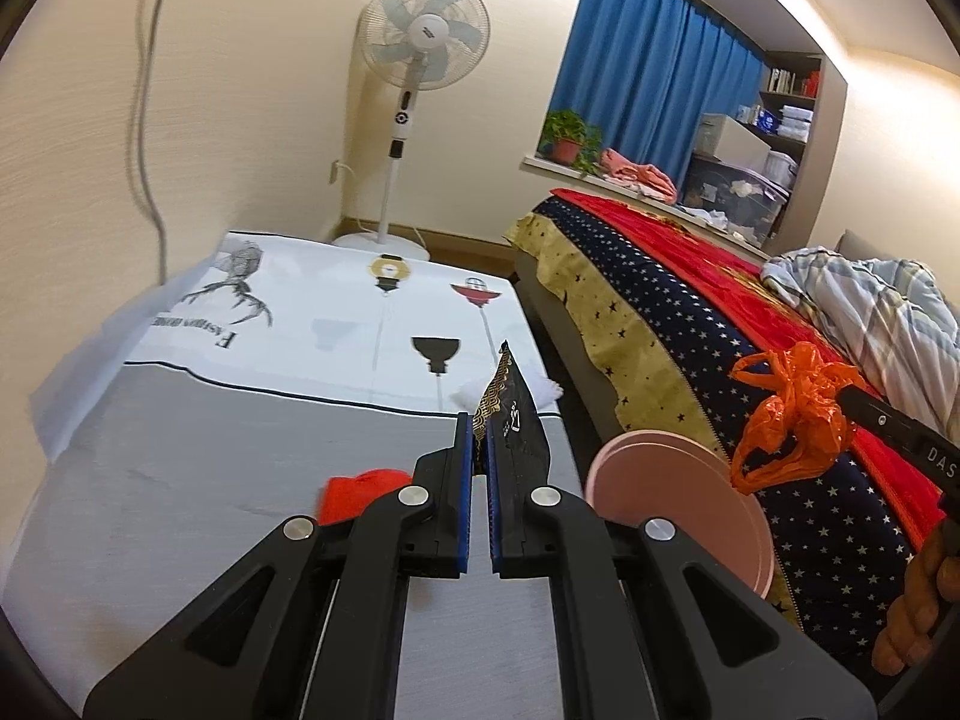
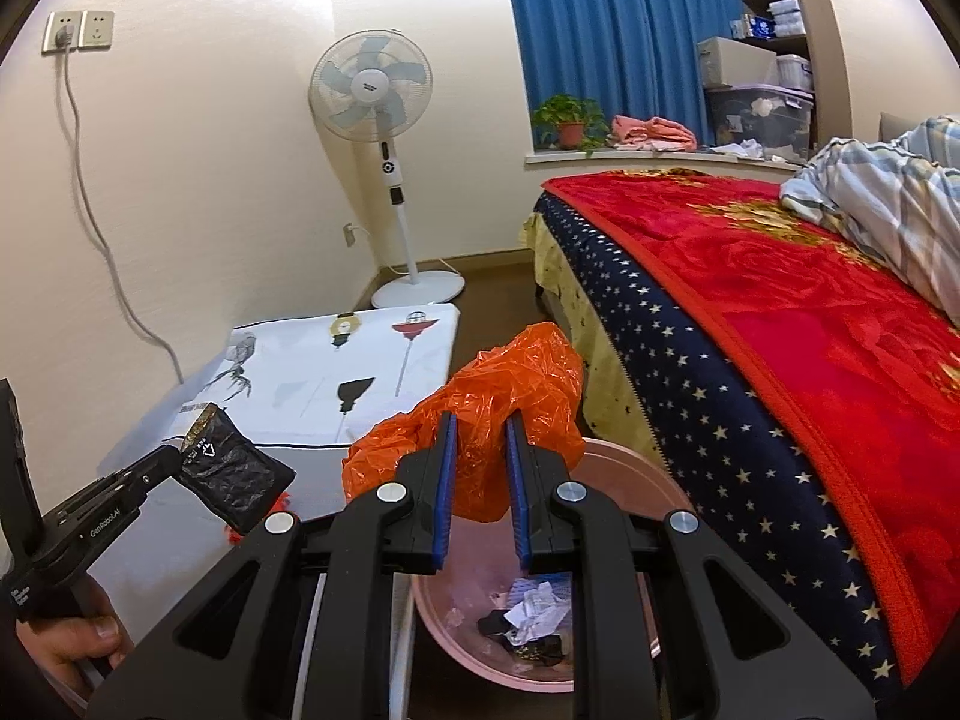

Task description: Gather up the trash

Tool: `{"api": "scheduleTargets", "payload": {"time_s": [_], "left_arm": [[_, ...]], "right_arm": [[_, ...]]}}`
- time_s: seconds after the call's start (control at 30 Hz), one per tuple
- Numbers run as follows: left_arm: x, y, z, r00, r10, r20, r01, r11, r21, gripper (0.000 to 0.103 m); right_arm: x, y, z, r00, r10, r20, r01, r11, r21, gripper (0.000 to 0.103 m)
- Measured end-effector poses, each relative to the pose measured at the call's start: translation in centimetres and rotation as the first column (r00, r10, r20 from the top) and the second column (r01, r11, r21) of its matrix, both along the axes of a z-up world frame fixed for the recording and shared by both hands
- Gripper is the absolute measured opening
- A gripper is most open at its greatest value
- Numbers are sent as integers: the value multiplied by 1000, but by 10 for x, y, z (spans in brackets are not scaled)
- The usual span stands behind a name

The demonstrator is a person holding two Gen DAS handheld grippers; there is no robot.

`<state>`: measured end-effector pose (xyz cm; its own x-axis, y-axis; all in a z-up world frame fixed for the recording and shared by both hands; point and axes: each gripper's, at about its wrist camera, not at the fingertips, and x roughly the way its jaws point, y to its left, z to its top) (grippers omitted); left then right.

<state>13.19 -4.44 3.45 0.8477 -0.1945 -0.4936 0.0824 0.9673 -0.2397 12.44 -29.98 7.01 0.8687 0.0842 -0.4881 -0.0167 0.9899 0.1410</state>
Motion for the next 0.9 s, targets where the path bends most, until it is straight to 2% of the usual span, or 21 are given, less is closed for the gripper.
{"api": "scheduleTargets", "payload": {"time_s": [0.57, 0.9], "left_arm": [[18, -60, -5, 994, -105, 15, 105, 994, 28, 4], [30, -89, -16, 989, -146, -4, 146, 989, 31, 4]], "right_arm": [[6, -42, -10, 994, -110, -25, 110, 994, 8, 16], [14, -51, -20, 989, -139, -49, 140, 990, 2, 16]]}}
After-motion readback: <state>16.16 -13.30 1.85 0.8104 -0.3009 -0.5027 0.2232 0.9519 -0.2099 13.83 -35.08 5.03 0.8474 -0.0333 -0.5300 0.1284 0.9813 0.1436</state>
